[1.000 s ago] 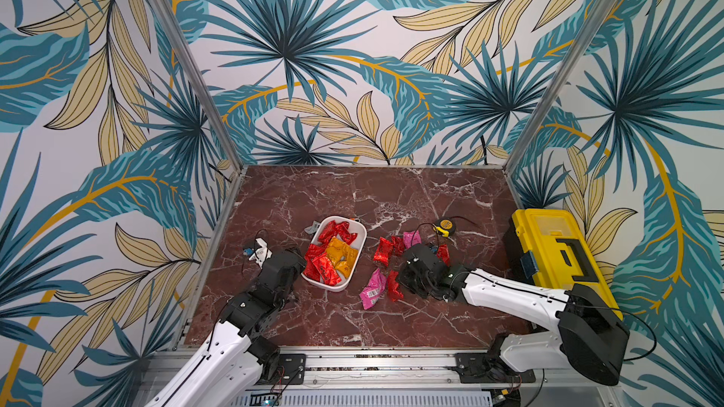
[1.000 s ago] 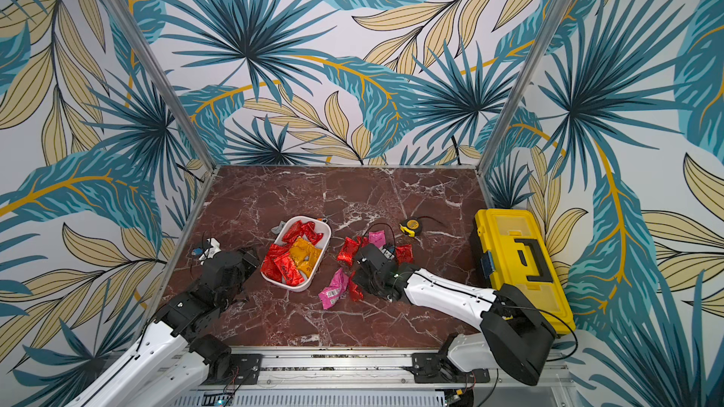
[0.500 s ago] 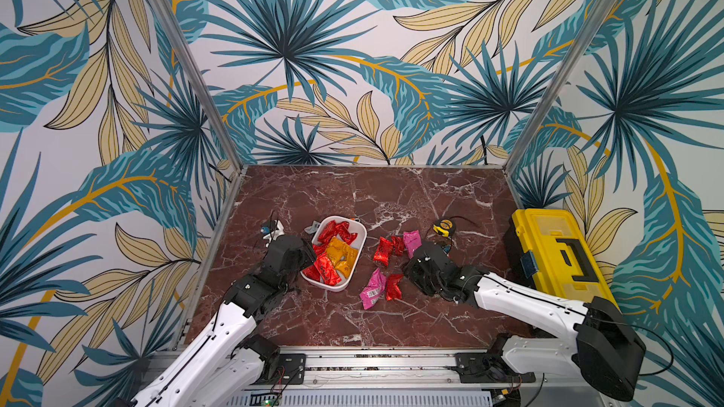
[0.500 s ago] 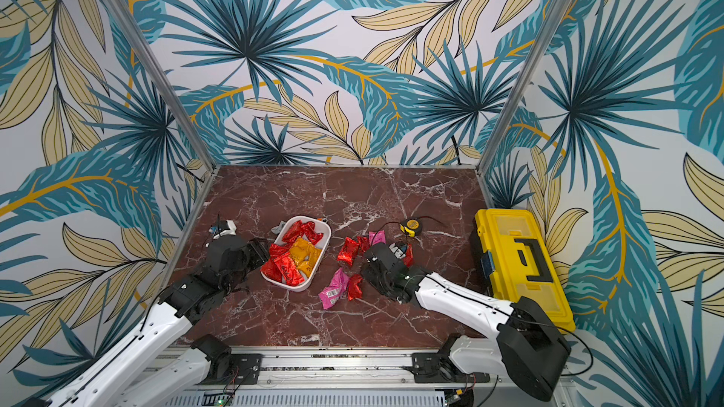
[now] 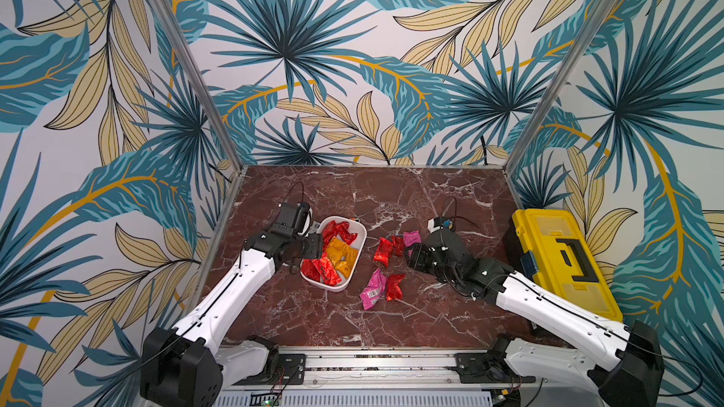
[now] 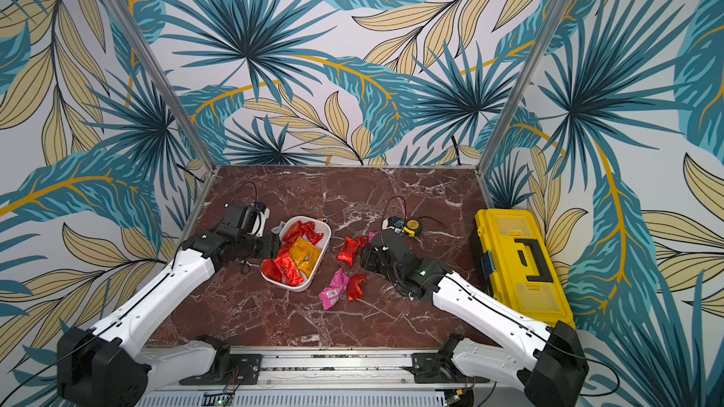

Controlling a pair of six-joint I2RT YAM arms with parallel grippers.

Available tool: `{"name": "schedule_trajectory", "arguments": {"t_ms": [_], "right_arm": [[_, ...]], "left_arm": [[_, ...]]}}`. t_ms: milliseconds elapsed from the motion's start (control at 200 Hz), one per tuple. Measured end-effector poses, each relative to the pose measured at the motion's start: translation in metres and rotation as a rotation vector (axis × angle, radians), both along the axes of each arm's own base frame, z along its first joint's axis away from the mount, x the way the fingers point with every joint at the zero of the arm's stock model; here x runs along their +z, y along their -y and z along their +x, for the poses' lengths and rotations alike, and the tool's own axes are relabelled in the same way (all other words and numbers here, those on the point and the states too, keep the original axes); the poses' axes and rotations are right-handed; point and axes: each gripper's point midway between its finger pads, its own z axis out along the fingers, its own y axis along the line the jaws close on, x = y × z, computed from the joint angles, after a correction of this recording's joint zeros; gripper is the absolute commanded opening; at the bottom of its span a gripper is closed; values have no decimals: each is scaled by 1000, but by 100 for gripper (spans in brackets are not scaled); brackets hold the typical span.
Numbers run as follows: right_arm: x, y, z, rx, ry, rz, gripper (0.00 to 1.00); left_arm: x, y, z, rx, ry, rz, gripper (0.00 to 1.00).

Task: Take the tea bags out of the storage box
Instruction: Place the tea bag at the center of the board, then pick up the tea bag from the storage box.

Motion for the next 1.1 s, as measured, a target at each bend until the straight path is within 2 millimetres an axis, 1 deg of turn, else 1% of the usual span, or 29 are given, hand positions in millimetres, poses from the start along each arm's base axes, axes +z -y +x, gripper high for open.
{"name": "schedule_trajectory", "arguments": {"t_ms": [100, 245, 401, 541, 716, 741, 831, 876, 976, 1066, 1096], "right_arm": [[0, -1, -1, 24, 4, -13, 58], [5, 0, -5, 41, 20, -6, 58], [10, 4, -8, 42, 38, 7, 58], [10, 7, -11, 41, 40, 8, 58], [7, 9, -13, 41, 35, -3, 58], [7, 9, -13, 41, 35, -3, 58], [7, 9, -13, 42, 34, -4, 58], [7, 10, -13, 41, 35, -4, 58], [7, 10, -13, 38, 36, -6, 58], [7, 11, -13, 39, 36, -6, 58], [7, 11, -13, 39, 36, -6, 58]], "left_arm": [[-6, -1, 9, -66, -49, 49, 67], [-19, -9, 24, -94, -122, 93, 65], [-35, -10, 24, -121, -182, 100, 60], [-45, -7, 22, -142, -221, 92, 53], [-56, -6, 22, -147, -261, 90, 36], [-57, -5, 23, -152, -263, 91, 34], [-57, -5, 23, -153, -266, 93, 24], [-57, -6, 22, -151, -267, 93, 20], [-54, -6, 22, -150, -259, 91, 16], [-47, -5, 22, -146, -239, 84, 14], [-44, -5, 22, -145, -231, 81, 12]]}}
